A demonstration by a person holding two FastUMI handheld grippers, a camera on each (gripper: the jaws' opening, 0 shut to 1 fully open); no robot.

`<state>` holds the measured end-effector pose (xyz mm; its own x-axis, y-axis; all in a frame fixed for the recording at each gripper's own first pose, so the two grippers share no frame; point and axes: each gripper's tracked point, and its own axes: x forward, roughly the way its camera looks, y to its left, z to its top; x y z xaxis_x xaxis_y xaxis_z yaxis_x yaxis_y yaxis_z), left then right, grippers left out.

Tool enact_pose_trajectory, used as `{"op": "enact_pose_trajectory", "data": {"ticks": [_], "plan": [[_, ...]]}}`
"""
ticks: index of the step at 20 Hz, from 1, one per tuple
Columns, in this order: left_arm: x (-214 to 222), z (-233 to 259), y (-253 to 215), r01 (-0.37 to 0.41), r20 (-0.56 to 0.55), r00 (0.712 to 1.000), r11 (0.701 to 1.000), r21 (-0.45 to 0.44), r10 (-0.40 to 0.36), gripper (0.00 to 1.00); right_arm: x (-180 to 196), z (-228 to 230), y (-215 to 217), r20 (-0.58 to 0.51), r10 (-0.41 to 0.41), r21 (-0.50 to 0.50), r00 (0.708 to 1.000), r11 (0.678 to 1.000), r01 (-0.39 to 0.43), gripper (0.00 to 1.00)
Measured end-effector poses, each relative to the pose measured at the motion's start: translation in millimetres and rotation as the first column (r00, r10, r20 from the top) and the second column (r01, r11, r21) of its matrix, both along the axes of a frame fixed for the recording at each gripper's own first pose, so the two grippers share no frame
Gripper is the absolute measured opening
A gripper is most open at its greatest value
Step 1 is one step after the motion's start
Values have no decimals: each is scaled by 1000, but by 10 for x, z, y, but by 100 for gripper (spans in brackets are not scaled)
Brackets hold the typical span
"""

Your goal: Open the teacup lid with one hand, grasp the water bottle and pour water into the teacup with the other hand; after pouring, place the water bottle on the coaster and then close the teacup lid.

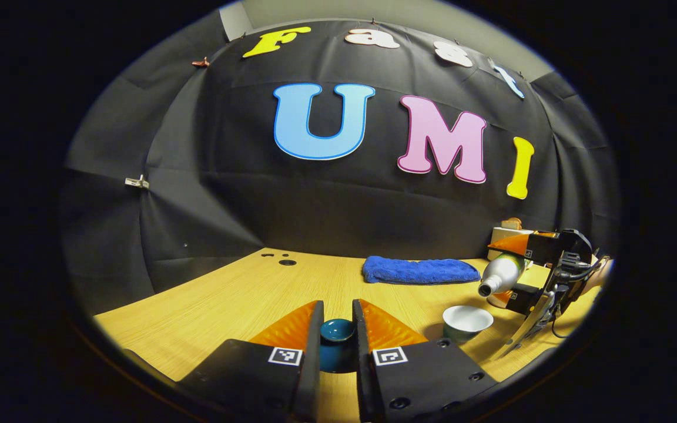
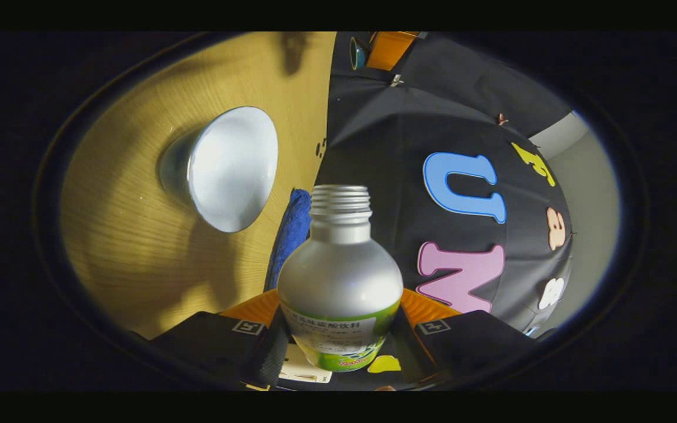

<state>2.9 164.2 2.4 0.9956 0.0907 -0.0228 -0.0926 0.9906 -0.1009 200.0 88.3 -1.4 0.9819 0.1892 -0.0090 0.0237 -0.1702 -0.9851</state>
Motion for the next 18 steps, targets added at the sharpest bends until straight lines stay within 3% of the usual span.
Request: {"op": "enact_pose_trajectory", "data": {"ticks": [1,18], "plan": [[-1,-8,-4,0,-1,1000,1000,1,0,29,-7,7,20,4,4,-8,1000,1000,-4,78],[-56,-1,11,-3,-14,1000,1000,7,3,29,60,-7,101,14,51,-117,999,992,-49,78]]}}
